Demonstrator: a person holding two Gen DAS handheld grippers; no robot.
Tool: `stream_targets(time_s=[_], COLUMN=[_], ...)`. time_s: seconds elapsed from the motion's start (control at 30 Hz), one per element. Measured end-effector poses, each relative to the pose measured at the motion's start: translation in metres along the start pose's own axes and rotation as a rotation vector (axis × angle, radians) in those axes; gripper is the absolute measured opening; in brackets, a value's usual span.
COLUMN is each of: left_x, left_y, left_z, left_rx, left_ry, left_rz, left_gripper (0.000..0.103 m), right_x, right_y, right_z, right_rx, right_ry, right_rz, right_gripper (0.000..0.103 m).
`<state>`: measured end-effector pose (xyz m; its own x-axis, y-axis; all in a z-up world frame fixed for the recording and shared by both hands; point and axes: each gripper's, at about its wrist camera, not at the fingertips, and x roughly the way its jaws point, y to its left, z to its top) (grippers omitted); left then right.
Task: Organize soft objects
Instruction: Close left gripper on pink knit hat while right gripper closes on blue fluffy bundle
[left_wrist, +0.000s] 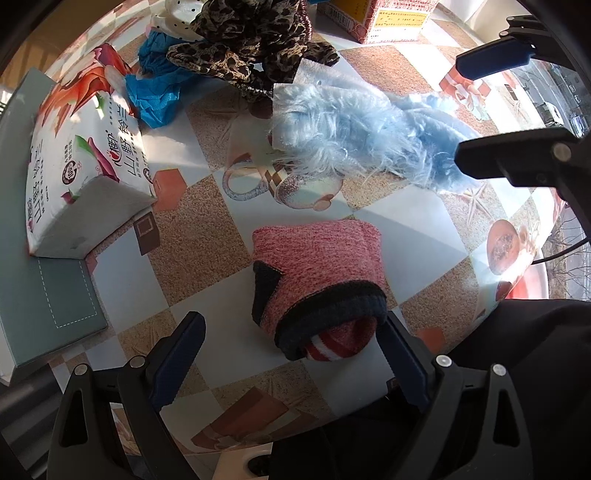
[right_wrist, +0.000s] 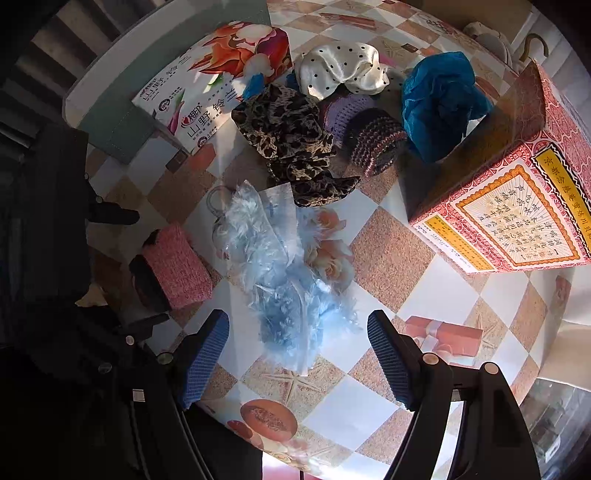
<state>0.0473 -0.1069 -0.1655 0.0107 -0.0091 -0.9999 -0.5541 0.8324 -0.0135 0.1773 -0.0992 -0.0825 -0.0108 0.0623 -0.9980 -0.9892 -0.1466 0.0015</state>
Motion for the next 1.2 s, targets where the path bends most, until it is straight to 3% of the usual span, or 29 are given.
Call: stream_targets(time_s=[0.27,0.5,0.6,0.7,1.03,1.2], left_x=[0.006,0.024,0.028,0.036,0.038,0.032], left_y=[-0.018,-0.001,0.009,0.026,0.031,0.021], left_z=[0.01,0.009,0.002,-0.006,-0.008,0.004], left_rx=[0.112,0.067,0.052,-0.019,-0.002,0.008], left_ry=[-0.007,0.007,-0.014,-0.001,0.014,0.035], left_rz=[0.057,0.006,0.019,-0.03,-0.024,-0.022], left_gripper=[0.095,0.097,0.103,0.103,0.103,0.103], right_x=[0.025,0.051,0.065,0.082,0.117,0.127], right_y=[0.014,0.038,0.049,0.061,0.064,0.063], right_z=[0.014,0.032,0.043,0.05,0.052,0.061], right_rx=[-0.027,-0.13,-0.149,-0.182,-0.169,-0.172], right_ry=[0.03,0.04,0.058,0.087,0.124,0.134], right_rz=[0.006,-0.024,-0.023,-0.036,-0.04,-0.033], right_gripper=[0.079,0.079,0.079,0.079,0.079,0.09])
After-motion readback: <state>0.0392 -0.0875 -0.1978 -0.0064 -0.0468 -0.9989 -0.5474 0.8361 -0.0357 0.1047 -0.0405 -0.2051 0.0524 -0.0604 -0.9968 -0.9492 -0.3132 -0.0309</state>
